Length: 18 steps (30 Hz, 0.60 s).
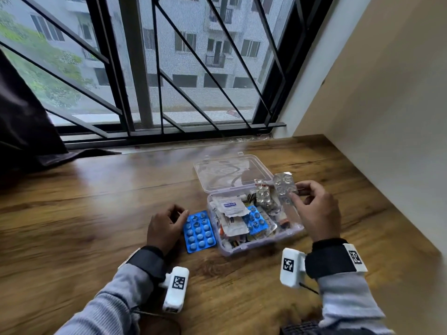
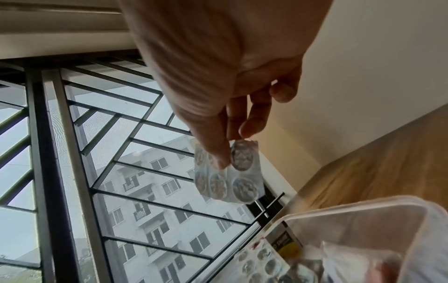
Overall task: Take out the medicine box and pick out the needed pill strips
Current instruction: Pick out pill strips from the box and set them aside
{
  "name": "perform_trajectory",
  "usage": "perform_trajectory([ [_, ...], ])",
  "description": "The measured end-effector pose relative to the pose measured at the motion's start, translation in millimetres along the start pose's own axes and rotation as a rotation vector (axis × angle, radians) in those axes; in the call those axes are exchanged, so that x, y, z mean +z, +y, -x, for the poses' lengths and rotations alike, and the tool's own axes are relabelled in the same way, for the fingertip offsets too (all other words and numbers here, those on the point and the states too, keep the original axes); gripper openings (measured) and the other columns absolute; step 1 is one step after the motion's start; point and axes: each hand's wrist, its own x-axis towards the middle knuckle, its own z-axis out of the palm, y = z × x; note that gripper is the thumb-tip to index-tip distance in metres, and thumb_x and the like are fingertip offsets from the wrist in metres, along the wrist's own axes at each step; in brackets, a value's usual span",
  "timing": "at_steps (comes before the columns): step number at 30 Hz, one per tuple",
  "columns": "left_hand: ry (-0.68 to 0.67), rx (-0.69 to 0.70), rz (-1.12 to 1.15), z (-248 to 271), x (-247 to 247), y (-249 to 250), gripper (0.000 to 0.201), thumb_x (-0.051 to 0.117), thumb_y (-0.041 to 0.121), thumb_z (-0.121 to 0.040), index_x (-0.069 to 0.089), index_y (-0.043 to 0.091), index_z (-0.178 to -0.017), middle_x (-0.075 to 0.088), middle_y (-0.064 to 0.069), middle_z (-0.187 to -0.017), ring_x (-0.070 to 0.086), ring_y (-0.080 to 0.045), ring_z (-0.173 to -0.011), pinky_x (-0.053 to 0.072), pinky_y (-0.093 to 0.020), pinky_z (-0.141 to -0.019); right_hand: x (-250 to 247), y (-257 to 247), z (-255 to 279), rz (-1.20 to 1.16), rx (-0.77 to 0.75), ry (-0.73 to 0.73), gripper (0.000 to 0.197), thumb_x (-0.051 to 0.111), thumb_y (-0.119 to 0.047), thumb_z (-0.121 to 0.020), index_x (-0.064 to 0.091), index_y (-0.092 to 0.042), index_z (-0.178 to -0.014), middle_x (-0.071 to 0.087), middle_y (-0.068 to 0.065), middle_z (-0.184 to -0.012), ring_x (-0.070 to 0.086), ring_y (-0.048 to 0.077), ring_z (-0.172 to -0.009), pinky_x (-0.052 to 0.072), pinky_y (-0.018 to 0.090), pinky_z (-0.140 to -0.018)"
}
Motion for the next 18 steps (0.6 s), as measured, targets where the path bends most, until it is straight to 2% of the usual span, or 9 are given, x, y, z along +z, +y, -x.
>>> perform_trajectory([
  [3, -0.002, -0.003, -0.003, -0.3, 0.6, 0.3, 0.018, 0.061, 0.042, -0.075, 0.062, 0.024, -0.071, 0.06, 0.003, -0.053, 0.049, -0.011, -0.045, 0.045, -0.032, -0.052, 8.2, -10.9, 10.0, -0.023, -0.037, -0.035, 0.011, 0.075, -0.025, -0.078, 0.065, -0.028, -0.079, 0.063, -0.011, -0.07, 0.059, 0.008, -0.06, 0.045, 0.025, -0.051],
  [5, -0.003, 0.0, -0.002, -0.3, 0.6, 0.5, 0.018, 0.061, 0.042, -0.075, 0.062, 0.024, -0.071, 0.06, 0.003, -0.053, 0.051, -0.012, -0.046, 0.046, -0.033, -0.053, 23.9, -17.3, 19.9, -0.019, -0.09, -0.077, 0.014, 0.076, -0.02, -0.077, 0.064, -0.029, -0.078, 0.064, -0.013, -0.079, 0.056, 0.005, -0.062, 0.044, 0.024, -0.053],
  [7, -0.003, 0.004, -0.003, -0.3, 0.1, 0.4, 0.017, 0.062, 0.042, -0.075, 0.062, 0.025, -0.071, 0.059, 0.004, -0.053, 0.05, -0.006, -0.045, 0.044, -0.031, -0.052, 41.1, -24.2, 32.1, 0.046, -0.169, -0.158, 0.014, 0.075, -0.022, -0.075, 0.065, -0.031, -0.08, 0.064, -0.014, -0.085, 0.058, 0.006, -0.069, 0.047, 0.025, -0.059],
  [9, -0.005, -0.001, -0.002, 0.1, 0.0, 0.4, 0.018, 0.062, 0.042, -0.075, 0.062, 0.025, -0.071, 0.059, 0.005, -0.052, 0.053, -0.006, -0.049, 0.043, -0.029, -0.051, 54.8, -24.9, 40.2, 0.114, -0.248, -0.37, 0.013, 0.073, -0.034, -0.075, 0.067, -0.033, -0.087, 0.066, -0.015, -0.092, 0.058, 0.004, -0.078, 0.045, 0.025, -0.065],
  [12, -0.007, -0.002, 0.002, 0.5, -0.2, 1.0, 0.016, 0.062, 0.042, -0.075, 0.061, 0.026, -0.07, 0.058, 0.005, -0.051, 0.053, -0.005, -0.049, 0.041, -0.028, -0.05, 57.2, -15.3, 39.5, 0.009, -0.289, -0.814, 0.034, 0.075, -0.052, -0.07, 0.069, -0.034, -0.098, 0.067, -0.015, -0.099, 0.062, 0.005, -0.079, 0.054, 0.031, -0.075],
  [13, -0.01, 0.0, 0.003, 0.5, -0.3, 1.3, 0.016, 0.062, 0.042, -0.075, 0.06, 0.027, -0.069, 0.057, 0.006, -0.05, 0.053, -0.005, -0.049, 0.041, -0.027, -0.049, 53.1, -10.6, 37.1, -0.039, -0.271, -0.837, 0.032, 0.075, -0.051, -0.071, 0.07, -0.034, -0.098, 0.067, -0.015, -0.099, 0.063, 0.005, -0.078, 0.055, 0.034, -0.076],
  [15, -0.006, 0.004, -0.003, 0.0, -0.6, 1.3, 0.016, 0.061, 0.042, -0.076, 0.059, 0.028, -0.069, 0.057, 0.006, -0.05, 0.051, -0.005, -0.046, 0.041, -0.027, -0.05, 44.5, 6.1, 27.6, -0.073, -0.208, -0.668, 0.019, 0.073, -0.04, -0.078, 0.072, -0.031, -0.095, 0.069, -0.016, -0.095, 0.063, 0.004, -0.075, 0.055, 0.035, -0.075],
  [17, 0.003, 0.006, -0.008, -0.5, -0.1, 0.1, 0.017, 0.061, 0.042, -0.075, 0.061, 0.026, -0.069, 0.059, 0.004, -0.051, 0.047, -0.004, -0.043, 0.044, -0.029, -0.051, 35.0, 22.3, 16.7, 0.054, -0.129, -0.487, 0.012, 0.072, -0.03, -0.081, 0.072, -0.03, -0.093, 0.07, -0.017, -0.089, 0.062, 0.001, -0.07, 0.056, 0.034, -0.073],
  [18, 0.006, 0.005, -0.006, -0.7, 0.2, -0.9, 0.019, 0.06, 0.043, -0.075, 0.061, 0.025, -0.07, 0.06, 0.003, -0.051, 0.049, -0.008, -0.045, 0.046, -0.032, -0.052, 31.5, 28.0, 11.9, 0.131, -0.099, -0.459, 0.013, 0.072, -0.029, -0.08, 0.071, -0.031, -0.093, 0.071, -0.017, -0.087, 0.063, 0.001, -0.07, 0.056, 0.033, -0.075],
])
